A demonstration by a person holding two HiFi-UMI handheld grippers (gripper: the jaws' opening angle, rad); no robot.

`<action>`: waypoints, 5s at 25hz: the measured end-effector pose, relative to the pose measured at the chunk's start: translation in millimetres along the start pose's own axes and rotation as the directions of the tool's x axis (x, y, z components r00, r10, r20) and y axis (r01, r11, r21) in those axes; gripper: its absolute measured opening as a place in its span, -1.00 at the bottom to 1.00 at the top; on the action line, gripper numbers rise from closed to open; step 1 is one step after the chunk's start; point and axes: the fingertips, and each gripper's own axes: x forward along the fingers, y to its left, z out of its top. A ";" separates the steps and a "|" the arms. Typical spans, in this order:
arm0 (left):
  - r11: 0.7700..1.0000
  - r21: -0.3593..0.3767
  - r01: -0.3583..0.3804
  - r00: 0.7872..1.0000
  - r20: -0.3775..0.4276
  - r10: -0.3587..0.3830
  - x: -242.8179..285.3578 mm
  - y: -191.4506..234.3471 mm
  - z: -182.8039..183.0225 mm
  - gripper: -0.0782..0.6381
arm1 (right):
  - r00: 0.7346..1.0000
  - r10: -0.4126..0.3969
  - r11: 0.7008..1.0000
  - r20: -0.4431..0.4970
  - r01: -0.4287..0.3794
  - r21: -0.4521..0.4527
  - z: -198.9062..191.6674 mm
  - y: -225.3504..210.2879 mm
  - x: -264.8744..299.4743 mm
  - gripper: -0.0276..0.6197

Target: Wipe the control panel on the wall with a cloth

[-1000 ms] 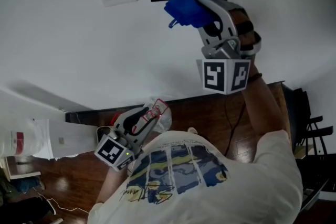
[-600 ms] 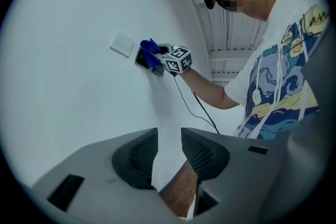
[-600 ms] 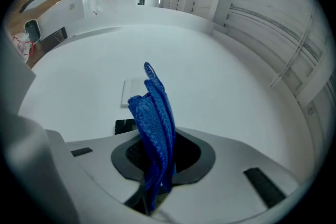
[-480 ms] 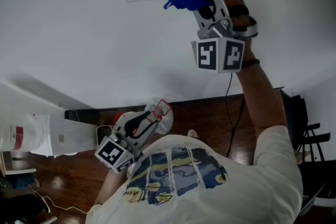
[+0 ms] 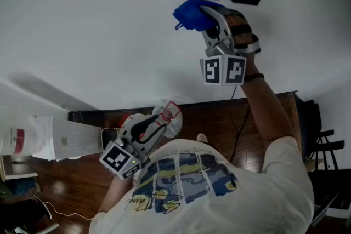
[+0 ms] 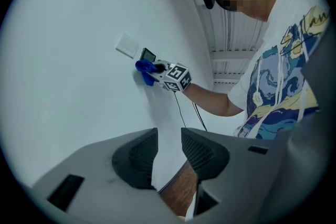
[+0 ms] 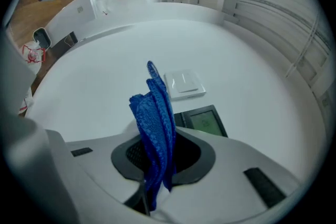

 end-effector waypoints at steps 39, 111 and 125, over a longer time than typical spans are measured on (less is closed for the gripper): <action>1.000 -0.020 -0.006 0.999 0.037 0.007 -7.8 -2.3 0.9 -0.46 | 0.998 0.057 0.998 0.002 -0.057 -0.023 1.3 23.5 11.5 -0.64; 0.989 0.025 -0.145 0.983 0.121 0.141 -3.8 -91.4 18.7 -0.46 | 0.979 0.113 0.786 0.169 -0.192 0.588 -11.8 21.4 -235.9 -0.64; 0.982 0.035 -0.188 0.977 0.105 0.184 167.9 -296.5 9.3 -0.46 | 0.982 0.116 0.364 0.146 -0.179 0.914 -264.0 -0.3 -484.1 -0.64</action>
